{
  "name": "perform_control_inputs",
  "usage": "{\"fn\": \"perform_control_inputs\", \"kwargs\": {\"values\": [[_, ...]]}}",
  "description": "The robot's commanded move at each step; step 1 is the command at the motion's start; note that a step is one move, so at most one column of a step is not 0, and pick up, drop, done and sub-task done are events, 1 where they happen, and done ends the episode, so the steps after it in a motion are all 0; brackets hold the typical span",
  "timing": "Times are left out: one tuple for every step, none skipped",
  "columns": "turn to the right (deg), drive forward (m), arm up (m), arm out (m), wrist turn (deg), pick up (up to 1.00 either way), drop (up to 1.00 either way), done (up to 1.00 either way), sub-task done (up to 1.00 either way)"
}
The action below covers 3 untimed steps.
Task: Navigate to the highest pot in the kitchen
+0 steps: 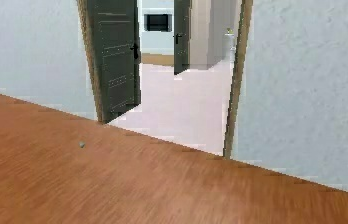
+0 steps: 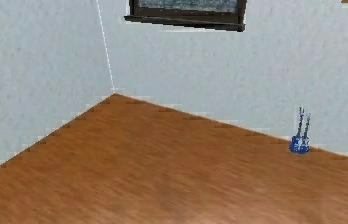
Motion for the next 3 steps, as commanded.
{"fn": "perform_control_inputs", "kwargs": {"values": [[0.0, 1.0, 0.0, 0.0, 0.0, 0.0, 0.0, 0.0, 0.0], [-3.0, 0.0, 0.0, 0.0, 0.0, 0.0, 0.0, 0.0, 0.0], [0.0, 0.9, 0.0, 0.0, 0.0, 0.0, 0.0, 0.0, 0.0]]}}
